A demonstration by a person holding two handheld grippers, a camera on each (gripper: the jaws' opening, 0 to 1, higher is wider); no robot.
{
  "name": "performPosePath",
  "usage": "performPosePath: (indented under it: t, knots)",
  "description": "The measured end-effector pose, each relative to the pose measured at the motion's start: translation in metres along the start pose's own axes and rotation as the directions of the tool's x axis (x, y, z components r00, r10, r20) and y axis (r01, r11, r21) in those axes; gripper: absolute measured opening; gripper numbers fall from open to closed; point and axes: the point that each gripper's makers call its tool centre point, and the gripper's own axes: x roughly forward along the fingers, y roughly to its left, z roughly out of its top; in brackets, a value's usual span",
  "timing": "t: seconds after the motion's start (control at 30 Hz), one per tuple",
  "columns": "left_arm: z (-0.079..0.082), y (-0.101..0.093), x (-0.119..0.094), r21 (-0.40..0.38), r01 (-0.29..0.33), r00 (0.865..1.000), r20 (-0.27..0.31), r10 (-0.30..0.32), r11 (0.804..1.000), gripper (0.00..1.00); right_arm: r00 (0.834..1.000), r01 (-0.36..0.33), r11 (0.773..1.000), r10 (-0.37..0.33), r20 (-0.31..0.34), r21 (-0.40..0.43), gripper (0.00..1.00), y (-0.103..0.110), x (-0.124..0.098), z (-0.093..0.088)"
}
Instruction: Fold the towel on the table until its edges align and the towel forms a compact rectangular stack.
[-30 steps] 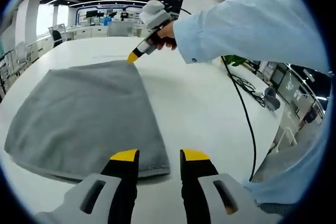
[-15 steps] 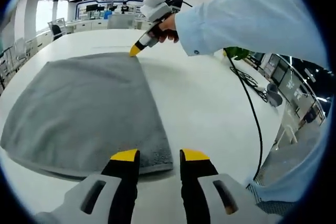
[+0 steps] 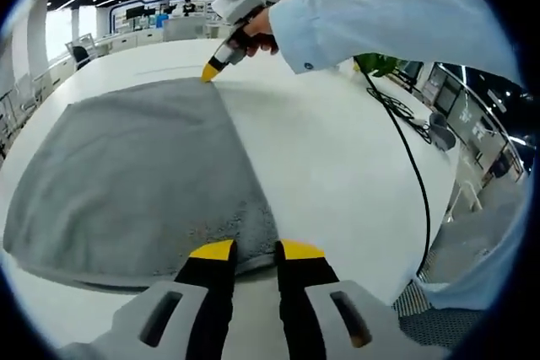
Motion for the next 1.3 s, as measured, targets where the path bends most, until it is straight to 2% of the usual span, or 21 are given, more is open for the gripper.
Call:
performPosePath:
  t: [0.33, 0.47, 0.57, 0.63, 0.87, 1.03, 1.17, 1.23, 1.3]
  knots:
    - [0.0, 0.005, 0.002, -0.011, -0.008, 1.0, -0.001, 0.008, 1.0, 0.05, 1.0, 0.007, 1.0, -0.008, -0.026, -0.012, 0.03, 0.002, -0.001, -0.002]
    - [0.0, -0.001, -0.001, -0.02, 0.011, 1.0, -0.004, -0.011, 1.0, 0.03, 0.999, 0.015, 1.0, -0.014, -0.048, 0.009, 0.02, -0.008, -0.006, -0.009]
    - [0.001, -0.005, 0.004, -0.033, 0.026, 1.0, -0.003, -0.026, 0.999, 0.03, 0.998, 0.022, 1.0, -0.022, -0.057, 0.009, 0.02, -0.006, -0.015, -0.016]
    - [0.001, -0.01, 0.008, -0.03, 0.042, 0.999, -0.005, -0.043, 0.999, 0.03, 0.997, 0.03, 0.999, -0.029, -0.066, 0.014, 0.02, -0.018, -0.014, -0.02]
    - [0.004, -0.034, 0.016, -0.072, 0.1, 0.995, -0.001, -0.101, 0.992, 0.03, 0.995, 0.054, 0.998, -0.052, -0.091, 0.018, 0.02, -0.021, -0.032, -0.044]
    - [0.004, -0.05, 0.021, -0.055, 0.129, 0.992, -0.007, -0.13, 0.99, 0.03, 0.992, 0.067, 0.997, -0.064, -0.106, 0.026, 0.02, -0.033, -0.038, -0.057]
    - [0.005, -0.062, 0.024, -0.044, 0.151, 0.988, -0.011, -0.152, 0.987, 0.03, 0.99, 0.077, 0.997, -0.073, -0.12, 0.024, 0.02, -0.031, -0.05, -0.068]
    - [0.005, -0.068, 0.025, -0.038, 0.16, 0.987, -0.011, -0.161, 0.986, 0.03, 0.989, 0.08, 0.997, -0.077, -0.124, 0.02, 0.02, -0.038, -0.048, -0.071]
    - [0.006, -0.073, 0.026, -0.039, 0.169, 0.985, -0.012, -0.17, 0.985, 0.03, 0.989, 0.084, 0.996, -0.08, -0.127, 0.023, 0.02, -0.032, -0.056, -0.076]
